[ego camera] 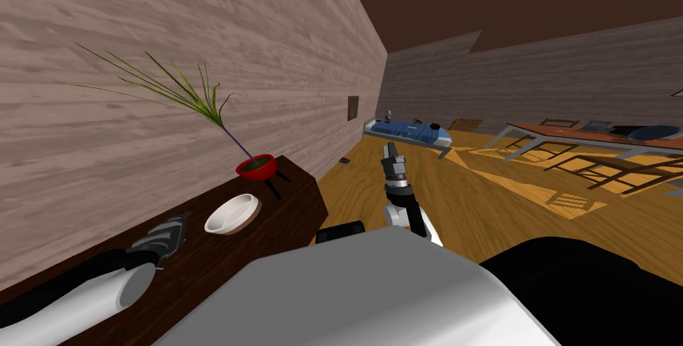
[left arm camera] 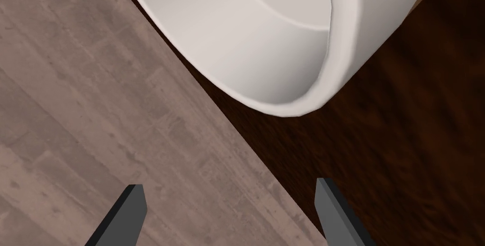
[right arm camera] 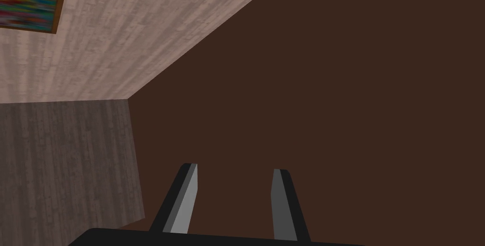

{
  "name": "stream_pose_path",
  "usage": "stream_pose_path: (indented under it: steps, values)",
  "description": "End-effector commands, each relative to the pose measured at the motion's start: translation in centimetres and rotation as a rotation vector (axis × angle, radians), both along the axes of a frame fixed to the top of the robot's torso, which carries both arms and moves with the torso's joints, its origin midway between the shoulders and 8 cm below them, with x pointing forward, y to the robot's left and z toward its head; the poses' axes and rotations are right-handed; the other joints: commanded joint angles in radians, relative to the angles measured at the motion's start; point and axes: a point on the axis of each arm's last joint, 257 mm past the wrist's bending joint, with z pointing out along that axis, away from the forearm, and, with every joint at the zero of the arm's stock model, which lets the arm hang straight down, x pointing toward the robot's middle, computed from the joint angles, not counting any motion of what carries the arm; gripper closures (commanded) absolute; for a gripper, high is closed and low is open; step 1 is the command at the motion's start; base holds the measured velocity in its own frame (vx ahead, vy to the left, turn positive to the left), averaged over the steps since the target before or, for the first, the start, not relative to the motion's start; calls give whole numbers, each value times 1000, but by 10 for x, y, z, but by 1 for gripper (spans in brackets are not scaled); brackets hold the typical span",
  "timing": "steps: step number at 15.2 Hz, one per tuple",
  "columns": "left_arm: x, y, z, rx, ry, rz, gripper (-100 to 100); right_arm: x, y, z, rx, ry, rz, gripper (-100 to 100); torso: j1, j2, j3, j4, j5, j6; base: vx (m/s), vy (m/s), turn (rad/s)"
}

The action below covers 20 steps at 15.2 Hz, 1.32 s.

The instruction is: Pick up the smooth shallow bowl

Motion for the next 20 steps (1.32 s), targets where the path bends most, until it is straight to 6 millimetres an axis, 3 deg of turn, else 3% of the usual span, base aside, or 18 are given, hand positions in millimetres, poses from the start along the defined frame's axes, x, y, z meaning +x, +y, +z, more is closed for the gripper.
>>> stream_pose_path:
  steps: [1,12,20]
  values:
    - [-14,12,-4,-22,34,37,-100,0,0,0,0,0,0,0,0,0,0,0,0,0,35,-30,-87]
    - [-58,26,-24,-113,167,138,-100,0,0,0,0,0,0,0,-1,-1,-1,0,0,0,39,-25,-53]
    - [-104,38,-34,-213,272,235,-100,0,0,0,0,0,0,0,0,0,0,0,0,0,43,-23,-63]
